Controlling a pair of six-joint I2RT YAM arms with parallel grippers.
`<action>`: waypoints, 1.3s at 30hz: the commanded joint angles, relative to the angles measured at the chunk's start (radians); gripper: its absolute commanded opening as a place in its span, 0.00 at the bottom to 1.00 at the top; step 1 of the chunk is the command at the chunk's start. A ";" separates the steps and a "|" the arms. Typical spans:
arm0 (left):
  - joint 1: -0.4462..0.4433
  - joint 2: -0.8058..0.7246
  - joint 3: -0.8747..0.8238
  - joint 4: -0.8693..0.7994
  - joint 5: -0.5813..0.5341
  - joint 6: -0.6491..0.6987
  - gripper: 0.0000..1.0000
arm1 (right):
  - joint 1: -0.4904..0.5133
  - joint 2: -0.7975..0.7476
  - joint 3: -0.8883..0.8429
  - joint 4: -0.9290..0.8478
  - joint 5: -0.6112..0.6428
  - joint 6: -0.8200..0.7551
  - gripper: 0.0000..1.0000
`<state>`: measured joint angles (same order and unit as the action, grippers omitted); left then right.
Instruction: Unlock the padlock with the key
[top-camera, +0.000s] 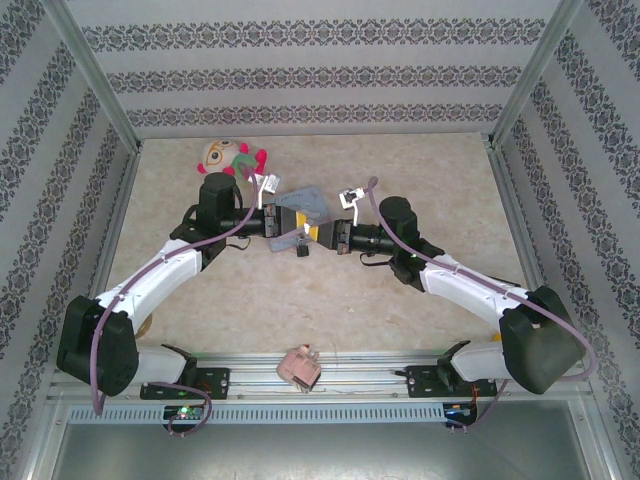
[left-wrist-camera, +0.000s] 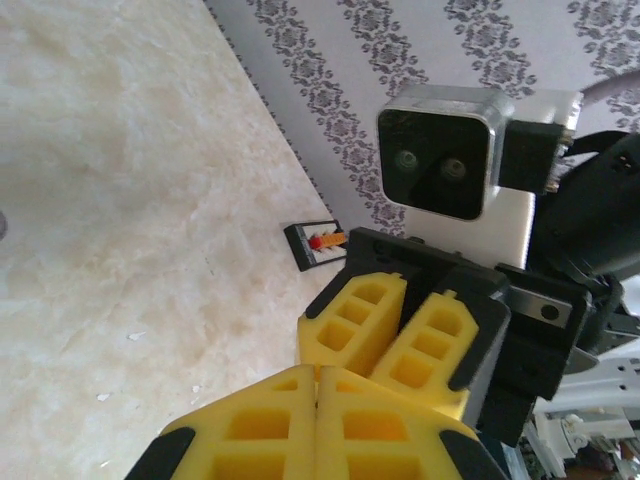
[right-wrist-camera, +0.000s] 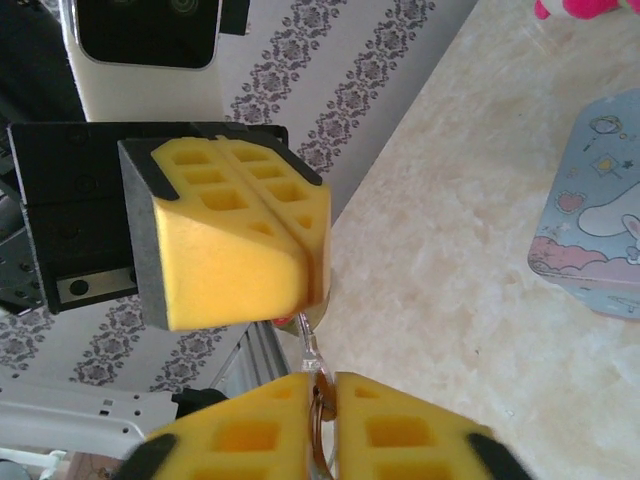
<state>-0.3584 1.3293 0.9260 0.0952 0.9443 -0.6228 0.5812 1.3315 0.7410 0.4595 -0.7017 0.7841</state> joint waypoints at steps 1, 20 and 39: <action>-0.007 -0.035 0.039 -0.116 -0.127 -0.001 0.00 | 0.021 -0.020 0.015 -0.037 0.073 -0.034 0.32; -0.007 0.018 0.335 -0.813 -0.490 -0.128 0.00 | 0.370 -0.139 0.080 -0.330 0.908 -0.613 0.40; -0.005 0.008 0.309 -0.789 -0.446 -0.125 0.00 | 0.551 0.136 0.148 -0.024 1.186 -1.020 0.58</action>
<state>-0.3592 1.3407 1.2354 -0.6628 0.4889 -0.7425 1.1240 1.4513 0.8543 0.3553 0.4129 -0.1810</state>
